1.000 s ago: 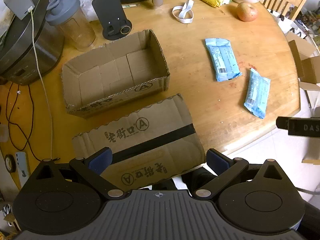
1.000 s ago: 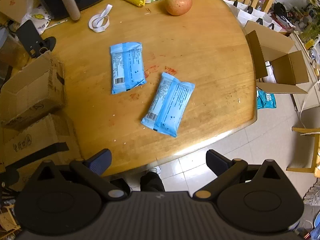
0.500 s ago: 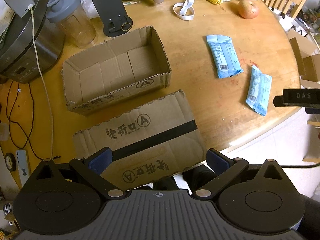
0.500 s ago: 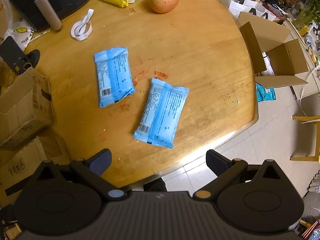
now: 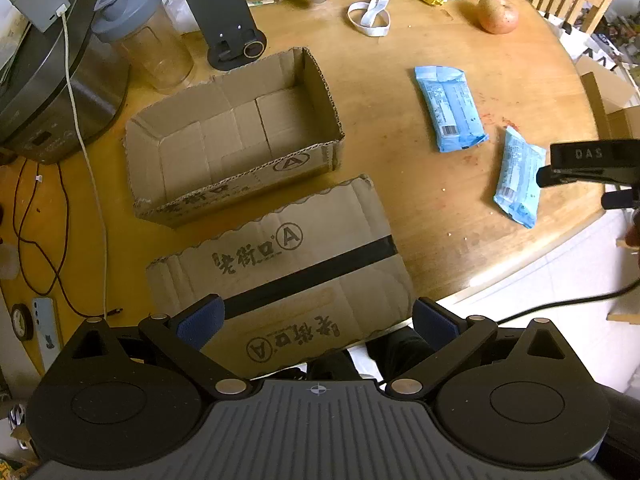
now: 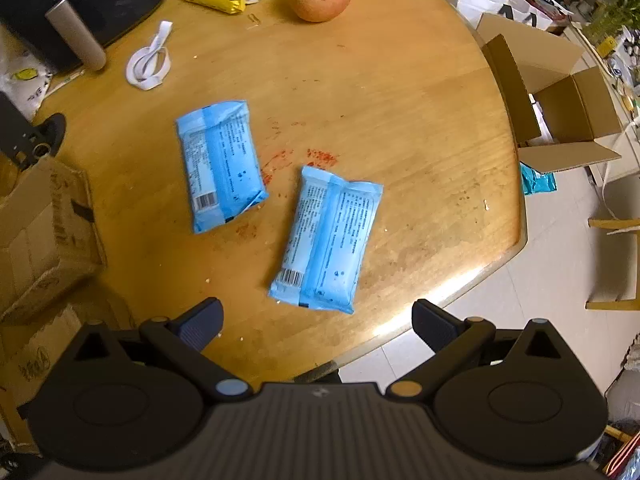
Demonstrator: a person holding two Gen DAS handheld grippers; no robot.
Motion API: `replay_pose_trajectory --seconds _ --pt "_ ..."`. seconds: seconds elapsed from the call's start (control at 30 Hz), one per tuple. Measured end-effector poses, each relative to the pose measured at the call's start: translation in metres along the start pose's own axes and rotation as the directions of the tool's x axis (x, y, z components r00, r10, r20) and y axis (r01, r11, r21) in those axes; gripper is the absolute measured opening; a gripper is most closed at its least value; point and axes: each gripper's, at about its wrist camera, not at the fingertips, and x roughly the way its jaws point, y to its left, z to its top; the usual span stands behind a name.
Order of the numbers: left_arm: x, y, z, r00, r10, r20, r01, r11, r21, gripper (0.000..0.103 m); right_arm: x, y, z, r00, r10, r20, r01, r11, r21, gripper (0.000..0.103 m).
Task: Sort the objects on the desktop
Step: 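Move the right tool toward the two blue snack packets, then lower the right tool over the nearer blue packet and close its fingers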
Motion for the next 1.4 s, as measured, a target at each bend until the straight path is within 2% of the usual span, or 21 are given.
replay_pose_trajectory --seconds 0.83,1.4 --pt "0.004 0.005 -0.001 1.000 0.001 -0.020 -0.002 1.000 -0.014 0.103 0.025 -0.007 0.040 1.000 -0.003 -0.014 0.005 0.988 0.154 0.103" --pt "0.005 0.007 -0.002 1.000 0.007 -0.027 -0.007 1.000 -0.022 0.103 0.054 -0.016 0.046 0.998 -0.001 -0.055 0.015 0.967 0.253 0.103"
